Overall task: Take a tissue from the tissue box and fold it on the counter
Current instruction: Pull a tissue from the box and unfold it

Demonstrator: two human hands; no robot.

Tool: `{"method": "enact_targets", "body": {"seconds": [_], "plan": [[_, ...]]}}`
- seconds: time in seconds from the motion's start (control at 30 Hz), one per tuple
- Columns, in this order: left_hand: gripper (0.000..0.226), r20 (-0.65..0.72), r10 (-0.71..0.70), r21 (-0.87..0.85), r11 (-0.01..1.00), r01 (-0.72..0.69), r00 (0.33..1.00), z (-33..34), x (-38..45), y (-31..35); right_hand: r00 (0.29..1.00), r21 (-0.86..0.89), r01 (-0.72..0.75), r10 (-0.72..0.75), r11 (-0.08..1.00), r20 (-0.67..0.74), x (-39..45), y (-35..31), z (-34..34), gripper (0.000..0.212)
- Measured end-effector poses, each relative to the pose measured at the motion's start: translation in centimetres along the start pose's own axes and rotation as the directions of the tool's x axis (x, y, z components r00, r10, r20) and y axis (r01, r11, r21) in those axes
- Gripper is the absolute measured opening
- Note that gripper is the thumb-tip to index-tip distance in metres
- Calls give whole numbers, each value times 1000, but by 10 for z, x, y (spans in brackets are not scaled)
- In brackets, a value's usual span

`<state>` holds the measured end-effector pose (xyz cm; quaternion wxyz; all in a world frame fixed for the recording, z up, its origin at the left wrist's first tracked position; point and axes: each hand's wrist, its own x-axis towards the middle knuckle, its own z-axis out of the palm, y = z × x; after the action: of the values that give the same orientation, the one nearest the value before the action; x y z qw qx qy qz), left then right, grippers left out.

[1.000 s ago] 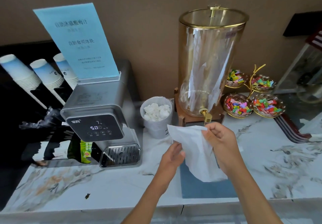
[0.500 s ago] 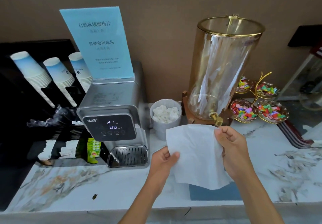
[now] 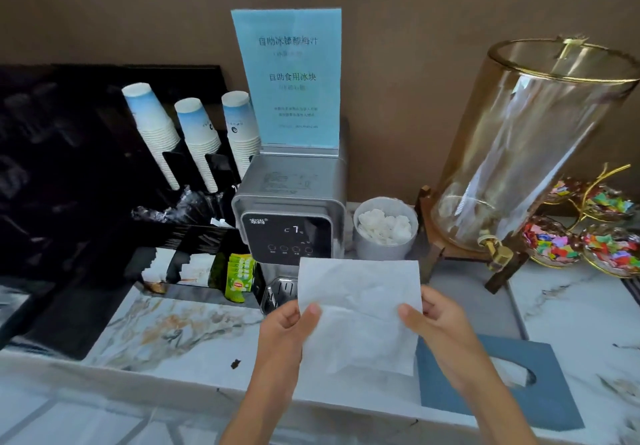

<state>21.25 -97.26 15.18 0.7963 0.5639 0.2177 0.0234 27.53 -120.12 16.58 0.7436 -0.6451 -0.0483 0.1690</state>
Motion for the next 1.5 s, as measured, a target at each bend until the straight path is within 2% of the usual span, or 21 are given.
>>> {"method": "enact_targets", "body": {"seconds": [0.13,0.23,0.3,0.47,0.63,0.7,0.83,0.93,1.07,1.13,1.37,1.5], "plan": [[25,-55,-12,-36,999,10,998,-25,-9,5,994,-70,-8,16,998,111,1,1,20,33],[17,-72,-43,-73,997,38,996,-39,-16,10,989,-92,11,3,996,145,3,3,33,31],[19,-84,-63,-81,995,56,994,-45,-19,13,988,-106,25,-8,994,156,4,4,39,27],[17,-136,-44,-32,999,40,990,-55,-21,23,995,-141,31,-16,989,102,8,5,50,20],[14,-140,17,29,999,-13,990,-60,-19,30,999,-134,42,-38,990,28,13,4,51,26],[12,-116,72,83,995,-63,991,-61,-20,33,997,-115,79,-78,990,21,13,0,53,12],[23,-136,190,157,973,-168,972,-59,-21,37,987,-139,139,-148,980,-60,14,-2,54,25],[35,-134,254,216,951,-222,958,-62,-19,39,978,-199,195,-205,960,-30,14,-4,53,24],[15,-67,344,365,882,-297,937,-60,-21,47,969,-231,231,-245,945,-32,15,-8,55,20],[16,-76,357,401,866,-299,931,-61,-20,47,967,-241,236,-252,942,-41,16,-9,56,20],[28,-132,329,353,897,-266,935,-69,-19,49,980,-264,170,-191,949,-56,21,-14,62,33],[23,-187,344,390,886,-252,920,-78,-21,48,970,-318,212,-239,924,-46,25,-15,73,29]]}}
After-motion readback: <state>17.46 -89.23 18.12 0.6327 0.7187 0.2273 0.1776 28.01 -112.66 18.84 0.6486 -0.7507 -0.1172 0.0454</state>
